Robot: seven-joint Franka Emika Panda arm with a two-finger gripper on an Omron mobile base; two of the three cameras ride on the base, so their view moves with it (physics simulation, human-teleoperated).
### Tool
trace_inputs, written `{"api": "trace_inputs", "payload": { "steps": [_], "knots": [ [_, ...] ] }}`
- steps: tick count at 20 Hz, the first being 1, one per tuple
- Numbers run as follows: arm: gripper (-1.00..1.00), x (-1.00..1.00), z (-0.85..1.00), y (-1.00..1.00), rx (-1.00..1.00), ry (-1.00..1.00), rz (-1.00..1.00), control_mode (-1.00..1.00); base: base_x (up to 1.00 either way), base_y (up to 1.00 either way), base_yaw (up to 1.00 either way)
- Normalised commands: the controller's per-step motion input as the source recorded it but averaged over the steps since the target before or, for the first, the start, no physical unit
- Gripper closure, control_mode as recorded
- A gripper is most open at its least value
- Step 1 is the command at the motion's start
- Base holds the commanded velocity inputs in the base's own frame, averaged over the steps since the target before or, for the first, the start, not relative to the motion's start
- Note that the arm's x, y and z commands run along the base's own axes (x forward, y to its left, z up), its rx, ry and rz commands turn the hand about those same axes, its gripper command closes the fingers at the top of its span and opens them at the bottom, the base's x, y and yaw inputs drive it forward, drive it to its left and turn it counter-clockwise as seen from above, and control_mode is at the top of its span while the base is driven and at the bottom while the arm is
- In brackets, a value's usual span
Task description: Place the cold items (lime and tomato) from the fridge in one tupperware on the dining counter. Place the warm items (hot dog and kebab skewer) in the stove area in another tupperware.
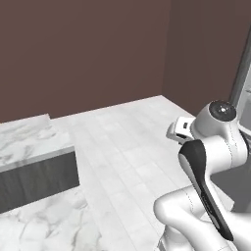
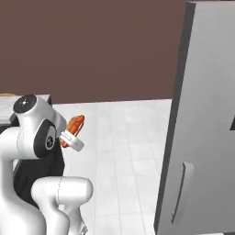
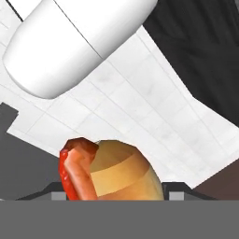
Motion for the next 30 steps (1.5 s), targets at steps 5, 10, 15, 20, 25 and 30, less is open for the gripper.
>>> {"api": "trace_inputs", "payload": {
  "steps": [5,10,15,20,25,30],
  "knots": [
    [1.00,0.00,0.00,0.00,0.00,0.00,0.00,1.00,1.00,0.00,0.00],
    [1.00,0.00,0.00,0.00,0.00,0.00,0.00,1.00,1.00,0.16,-0.04],
    [1.00,0.00,0.00,0.00,0.00,0.00,0.00,1.00,1.00,0.50,-0.26],
    [1.00,0.00,0.00,0.00,0.00,0.00,0.00,1.00,1.00,0.47,-0.35],
    [1.00,0.00,0.00,0.00,0.00,0.00,0.00,1.00,0.94,0.20,-0.64],
    [1.00,0.00,0.00,0.00,0.00,0.00,0.00,1.00,0.97,0.37,-0.63]
  ]
}}
